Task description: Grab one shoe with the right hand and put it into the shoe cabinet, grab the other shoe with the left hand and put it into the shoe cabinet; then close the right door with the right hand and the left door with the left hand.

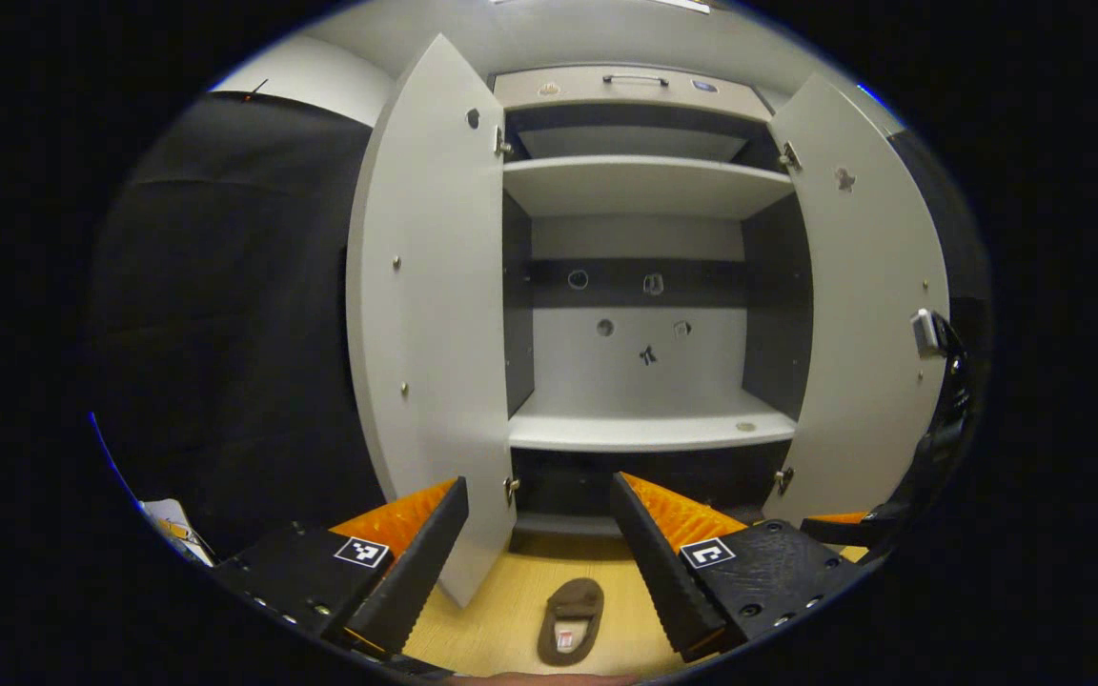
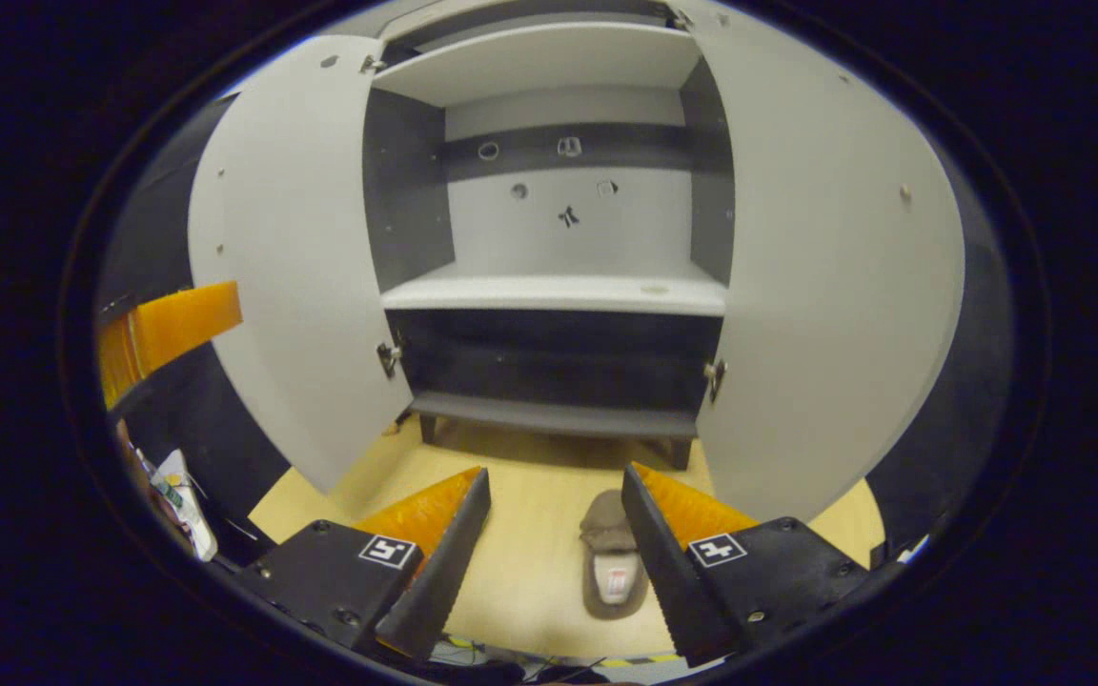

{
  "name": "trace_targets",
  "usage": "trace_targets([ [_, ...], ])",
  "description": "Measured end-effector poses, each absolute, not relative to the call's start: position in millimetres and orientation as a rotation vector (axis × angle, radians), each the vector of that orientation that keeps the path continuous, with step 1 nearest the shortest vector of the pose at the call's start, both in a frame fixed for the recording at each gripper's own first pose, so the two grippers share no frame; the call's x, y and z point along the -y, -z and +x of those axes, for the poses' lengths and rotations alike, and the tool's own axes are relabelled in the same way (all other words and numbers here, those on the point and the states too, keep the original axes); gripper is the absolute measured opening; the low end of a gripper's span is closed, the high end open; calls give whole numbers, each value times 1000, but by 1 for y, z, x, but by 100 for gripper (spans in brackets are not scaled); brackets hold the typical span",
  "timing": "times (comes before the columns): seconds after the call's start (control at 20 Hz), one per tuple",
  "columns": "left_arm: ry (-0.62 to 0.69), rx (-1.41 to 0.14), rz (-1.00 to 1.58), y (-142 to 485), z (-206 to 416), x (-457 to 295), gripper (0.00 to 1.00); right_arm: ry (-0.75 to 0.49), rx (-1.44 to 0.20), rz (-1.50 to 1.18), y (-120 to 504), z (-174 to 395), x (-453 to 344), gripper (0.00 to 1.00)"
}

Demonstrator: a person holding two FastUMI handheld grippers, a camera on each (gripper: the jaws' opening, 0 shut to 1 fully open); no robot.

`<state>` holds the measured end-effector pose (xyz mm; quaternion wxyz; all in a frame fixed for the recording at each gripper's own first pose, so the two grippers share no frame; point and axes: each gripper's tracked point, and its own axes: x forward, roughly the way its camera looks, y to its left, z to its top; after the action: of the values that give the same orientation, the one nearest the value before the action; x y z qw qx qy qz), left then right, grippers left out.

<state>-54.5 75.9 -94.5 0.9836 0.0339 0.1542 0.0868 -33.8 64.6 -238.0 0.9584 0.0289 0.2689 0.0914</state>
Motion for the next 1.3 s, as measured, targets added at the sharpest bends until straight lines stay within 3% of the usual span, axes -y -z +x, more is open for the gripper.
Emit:
trace_targets([
  [0.3, -284, -475, 106, 165, -84, -129, 96, -104, -674, -11, 385, -8, -58, 87],
  [0.5, -276, -563, 113, 199, -93, -131, 96, -43, -677, -20, 416, 18, -57, 84],
  [0.55, -270, -557, 112, 201, -91, -130, 95, -15, -654, -38, 419, 26, -54, 81],
  [0.65, -255, -541, 111, 202, -86, -129, 95, 41, -698, -124, 436, 31, -42, 60],
  [0.7, -249, -544, 109, 204, -85, -130, 95, 32, -736, -132, 446, 26, -43, 38],
  [0.85, -256, -556, 96, 207, -83, -133, 95, 51, -727, -135, 448, 31, -43, 38],
  [1.0, -262, -561, 93, 211, -84, -141, 95, 97, -744, -183, 452, 32, -37, 14],
  [1.3, -241, -543, 88, 206, -83, -139, 95, 167, -777, -213, 431, 23, -23, 5],
])
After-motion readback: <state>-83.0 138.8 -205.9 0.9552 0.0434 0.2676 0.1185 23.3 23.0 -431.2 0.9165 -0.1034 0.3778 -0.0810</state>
